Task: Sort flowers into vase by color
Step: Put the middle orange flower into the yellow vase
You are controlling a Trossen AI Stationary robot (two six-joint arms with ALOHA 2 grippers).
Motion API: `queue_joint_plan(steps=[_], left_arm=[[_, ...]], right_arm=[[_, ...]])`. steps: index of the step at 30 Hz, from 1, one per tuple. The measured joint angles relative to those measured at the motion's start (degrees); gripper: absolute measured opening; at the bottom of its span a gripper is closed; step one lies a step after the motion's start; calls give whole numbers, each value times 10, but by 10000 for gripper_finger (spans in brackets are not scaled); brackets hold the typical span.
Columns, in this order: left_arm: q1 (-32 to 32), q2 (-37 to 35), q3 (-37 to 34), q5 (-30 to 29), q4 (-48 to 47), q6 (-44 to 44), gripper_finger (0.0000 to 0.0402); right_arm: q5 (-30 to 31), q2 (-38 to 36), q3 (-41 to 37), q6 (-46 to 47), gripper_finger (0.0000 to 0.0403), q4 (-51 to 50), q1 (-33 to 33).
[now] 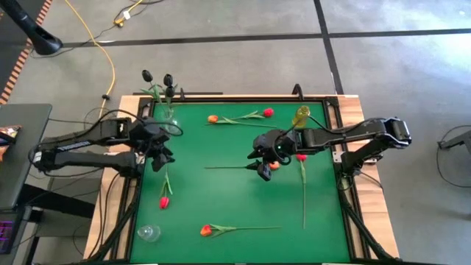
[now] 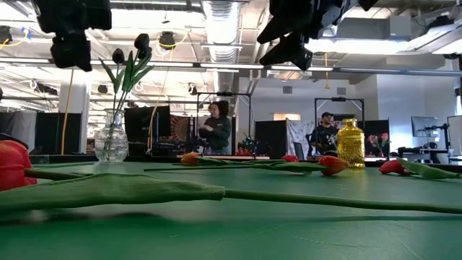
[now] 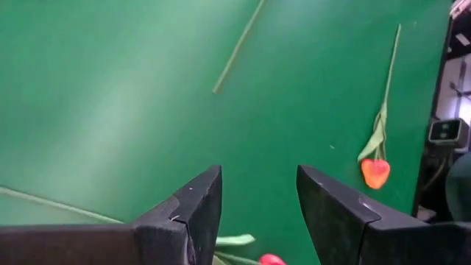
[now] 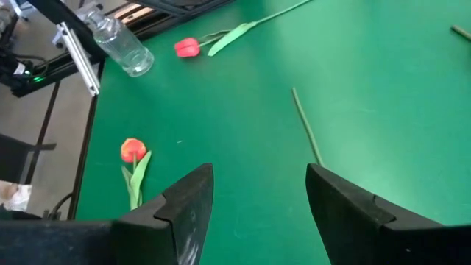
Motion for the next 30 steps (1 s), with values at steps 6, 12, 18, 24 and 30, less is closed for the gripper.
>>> queue_joint_plan(steps=[6,12,18,24,30], left_arm=[[-63,17,0,-2,-9,-31,165],[-107,43,0,-18,-7,-27,164],[-158,79,-15,-60,52,-49,164],[-220,107,-65,-123,201,-69,164],[-247,170,-125,-248,431,43,164]], right_arm=[[2,0,0,-3,244,0,4],[3,9,0,-83,244,1,1],[3,67,0,-135,244,-15,-3],[2,128,0,-129,244,-18,-23],[1,141,0,-115,244,-25,-24]])
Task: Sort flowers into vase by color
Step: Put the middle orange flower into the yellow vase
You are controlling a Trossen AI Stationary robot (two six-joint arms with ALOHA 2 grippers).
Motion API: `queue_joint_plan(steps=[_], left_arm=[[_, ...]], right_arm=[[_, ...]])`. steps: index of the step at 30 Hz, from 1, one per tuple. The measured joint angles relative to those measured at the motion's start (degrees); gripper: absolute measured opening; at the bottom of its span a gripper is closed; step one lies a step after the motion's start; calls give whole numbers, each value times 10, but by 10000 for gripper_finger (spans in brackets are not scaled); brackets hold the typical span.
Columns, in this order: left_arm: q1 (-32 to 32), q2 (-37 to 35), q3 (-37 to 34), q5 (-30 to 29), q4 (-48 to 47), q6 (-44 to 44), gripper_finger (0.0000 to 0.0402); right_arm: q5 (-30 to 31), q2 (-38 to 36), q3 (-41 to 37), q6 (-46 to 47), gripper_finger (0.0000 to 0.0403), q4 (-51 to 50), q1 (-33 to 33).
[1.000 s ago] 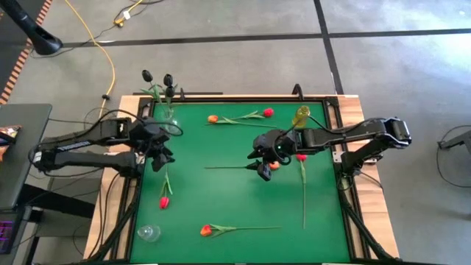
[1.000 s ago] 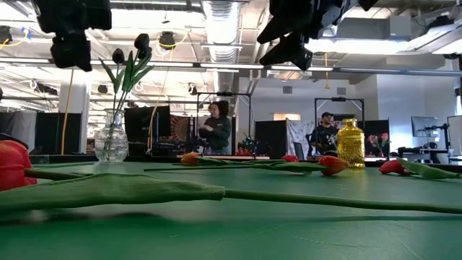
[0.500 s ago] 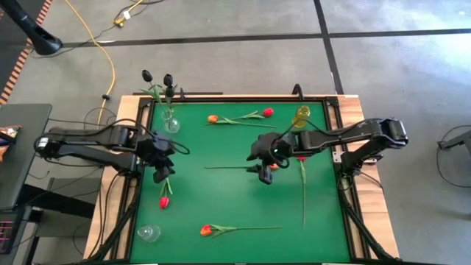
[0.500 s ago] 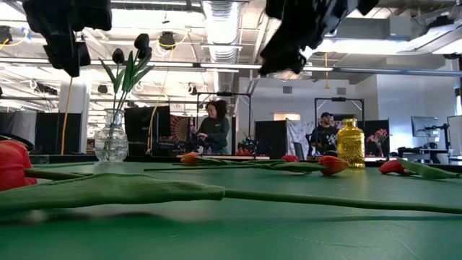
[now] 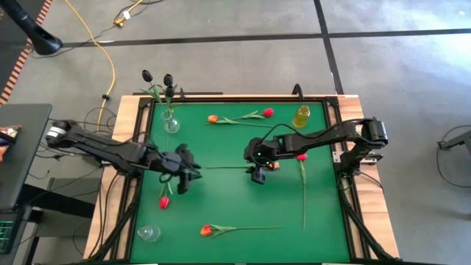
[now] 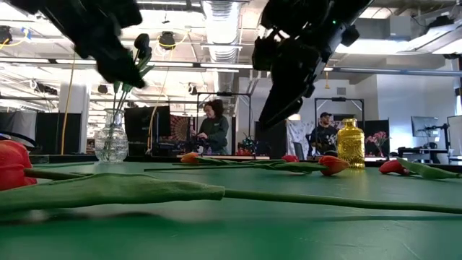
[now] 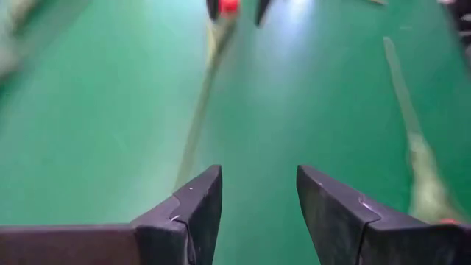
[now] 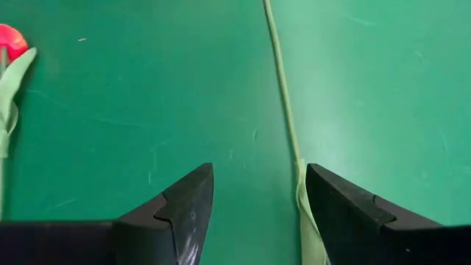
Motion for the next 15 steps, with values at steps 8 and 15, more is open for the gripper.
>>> queue_joint_plan(steps=[8,15], left_arm=[[33,185,-37,-48,283,110,164],[76,363,2,-23,457,136,164]], right_arm=[[0,-48,0,-3,244,-106,11],[0,-62,0,-5,244,-138,11]])
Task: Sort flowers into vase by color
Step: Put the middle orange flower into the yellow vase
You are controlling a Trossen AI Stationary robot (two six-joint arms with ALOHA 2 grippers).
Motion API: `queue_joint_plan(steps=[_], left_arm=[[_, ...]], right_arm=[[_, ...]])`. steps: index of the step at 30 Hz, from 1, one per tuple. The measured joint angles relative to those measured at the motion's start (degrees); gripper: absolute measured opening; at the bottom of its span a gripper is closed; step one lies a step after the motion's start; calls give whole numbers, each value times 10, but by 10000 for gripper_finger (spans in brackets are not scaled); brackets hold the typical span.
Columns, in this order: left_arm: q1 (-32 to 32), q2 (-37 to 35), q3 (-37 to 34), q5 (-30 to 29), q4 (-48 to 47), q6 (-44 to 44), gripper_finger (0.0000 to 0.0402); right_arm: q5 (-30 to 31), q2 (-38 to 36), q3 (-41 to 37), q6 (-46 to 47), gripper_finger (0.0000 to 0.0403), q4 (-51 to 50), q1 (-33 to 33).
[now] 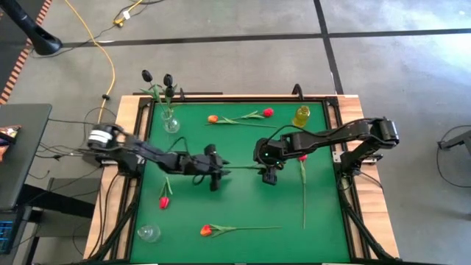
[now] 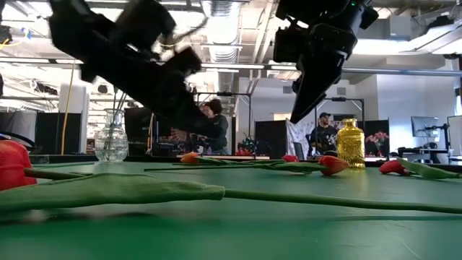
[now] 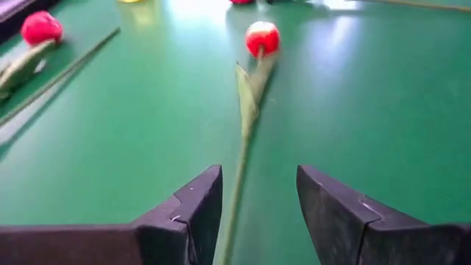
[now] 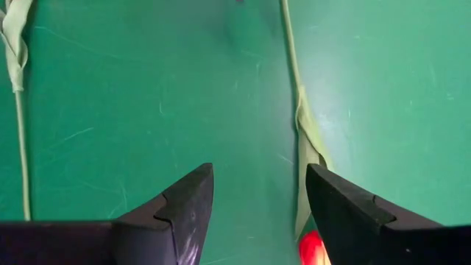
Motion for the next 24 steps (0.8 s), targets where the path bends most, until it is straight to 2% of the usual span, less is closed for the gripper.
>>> queue_joint_plan(steps=[4,8,13,16,21,24], left_arm=[[30,76,56,60,-4,8,164],[51,135,113,77,-81,-2,164],[55,156,150,81,-157,7,154],[55,156,151,82,-159,17,119],[58,139,150,90,-171,20,20],[70,109,145,87,-201,21,8]], right_arm=[[0,0,0,0,244,-5,1],[-1,-7,0,20,244,-18,1],[3,-26,0,62,244,-15,-2],[5,-42,0,95,244,-11,-9],[13,-75,0,140,244,-21,-1],[60,-102,0,156,244,-23,16]])
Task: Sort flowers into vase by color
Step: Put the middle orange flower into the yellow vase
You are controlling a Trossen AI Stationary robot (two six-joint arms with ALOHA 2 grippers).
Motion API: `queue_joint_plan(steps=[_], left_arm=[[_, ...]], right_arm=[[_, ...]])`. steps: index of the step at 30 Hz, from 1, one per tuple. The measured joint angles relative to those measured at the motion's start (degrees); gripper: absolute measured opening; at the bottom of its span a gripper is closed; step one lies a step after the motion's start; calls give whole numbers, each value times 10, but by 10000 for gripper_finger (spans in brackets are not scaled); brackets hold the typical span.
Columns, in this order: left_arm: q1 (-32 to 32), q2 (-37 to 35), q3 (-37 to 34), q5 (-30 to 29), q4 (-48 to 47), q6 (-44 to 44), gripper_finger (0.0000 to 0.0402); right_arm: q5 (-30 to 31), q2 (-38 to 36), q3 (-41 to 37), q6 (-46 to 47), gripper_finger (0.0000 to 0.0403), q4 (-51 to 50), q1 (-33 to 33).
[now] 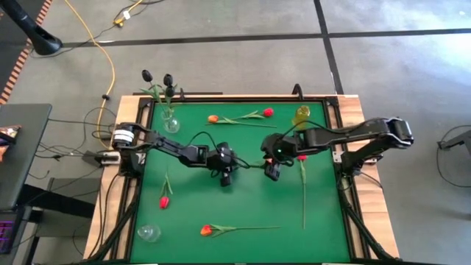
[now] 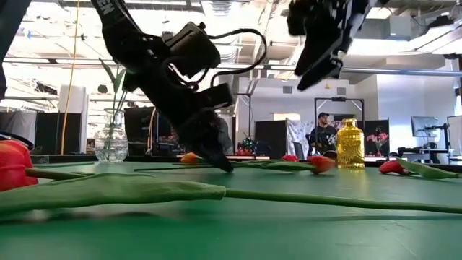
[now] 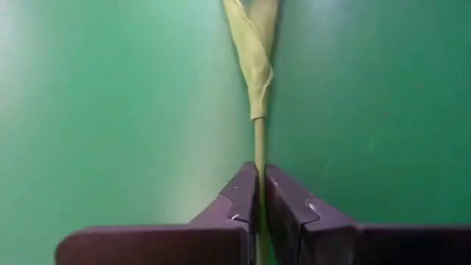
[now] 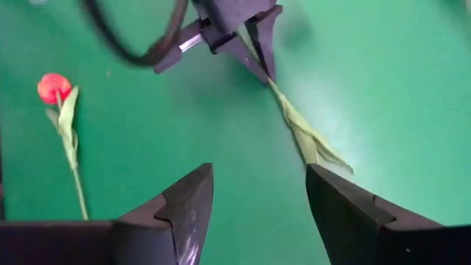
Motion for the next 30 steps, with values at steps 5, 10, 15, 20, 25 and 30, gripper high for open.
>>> queue_joint_plan(steps=[5,10,15,20,25,30], left_arm=[[41,-98,0,-21,0,33,2],[83,-200,1,20,23,17,1],[111,-271,2,101,111,-45,0],[114,-290,2,176,250,-107,0],[108,-290,2,216,313,-136,0],[100,-289,2,252,338,-145,0]], right_arm=[[82,-63,0,16,244,-10,23],[99,-120,0,36,244,16,50],[155,-137,0,12,244,88,90],[248,-122,0,-90,244,206,94],[177,-106,0,-170,244,368,48],[129,-106,0,-171,244,423,11]])
